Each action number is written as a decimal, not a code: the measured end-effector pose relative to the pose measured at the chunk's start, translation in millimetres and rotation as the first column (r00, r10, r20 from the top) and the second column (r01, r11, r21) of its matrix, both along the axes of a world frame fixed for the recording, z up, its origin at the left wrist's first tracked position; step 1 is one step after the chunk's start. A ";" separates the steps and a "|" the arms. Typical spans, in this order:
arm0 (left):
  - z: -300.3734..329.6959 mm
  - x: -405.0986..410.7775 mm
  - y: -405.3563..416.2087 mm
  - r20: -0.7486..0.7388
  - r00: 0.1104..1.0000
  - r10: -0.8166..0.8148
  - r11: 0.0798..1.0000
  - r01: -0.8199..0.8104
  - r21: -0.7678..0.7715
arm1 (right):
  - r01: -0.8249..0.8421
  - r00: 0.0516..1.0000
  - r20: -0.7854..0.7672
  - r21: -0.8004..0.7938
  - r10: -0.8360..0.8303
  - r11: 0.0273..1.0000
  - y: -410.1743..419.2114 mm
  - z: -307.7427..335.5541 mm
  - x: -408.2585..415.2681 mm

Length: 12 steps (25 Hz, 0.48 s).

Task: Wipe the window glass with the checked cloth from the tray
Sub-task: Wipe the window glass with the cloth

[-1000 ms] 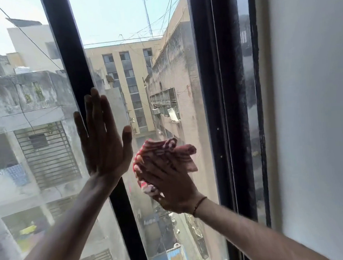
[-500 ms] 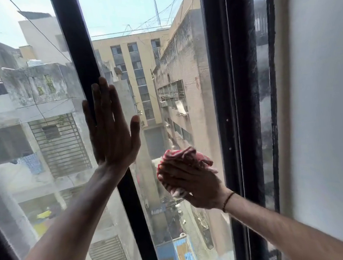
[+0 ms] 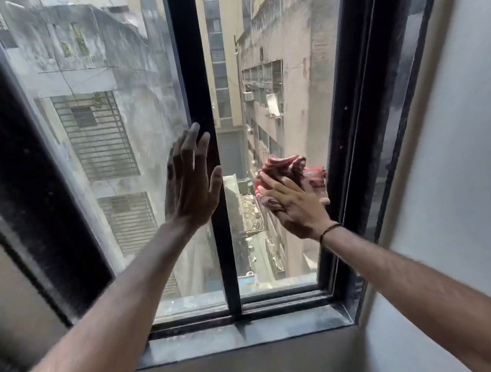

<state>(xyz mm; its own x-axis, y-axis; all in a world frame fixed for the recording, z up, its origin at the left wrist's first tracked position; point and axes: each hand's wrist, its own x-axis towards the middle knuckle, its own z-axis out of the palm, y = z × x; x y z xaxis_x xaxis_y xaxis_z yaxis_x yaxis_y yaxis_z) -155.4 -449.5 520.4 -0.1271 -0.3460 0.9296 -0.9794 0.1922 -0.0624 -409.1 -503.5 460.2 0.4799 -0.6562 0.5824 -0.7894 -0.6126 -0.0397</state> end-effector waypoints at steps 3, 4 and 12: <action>-124.3 19.3 79.3 -0.355 0.935 -0.012 0.935 0.136 0.328 | -0.266 0.771 0.620 0.520 -0.145 0.812 58.5 -32.0 44.9; -152.3 20.4 104.8 -0.527 0.850 0.015 0.873 0.246 0.421 | -0.410 0.619 0.728 0.619 -0.293 0.670 75.9 -44.5 58.3; -350.7 119.7 318.8 -0.672 -0.541 0.506 0.666 0.740 -0.094 | -0.623 0.666 0.363 0.751 -0.652 -0.219 255.1 -226.8 208.5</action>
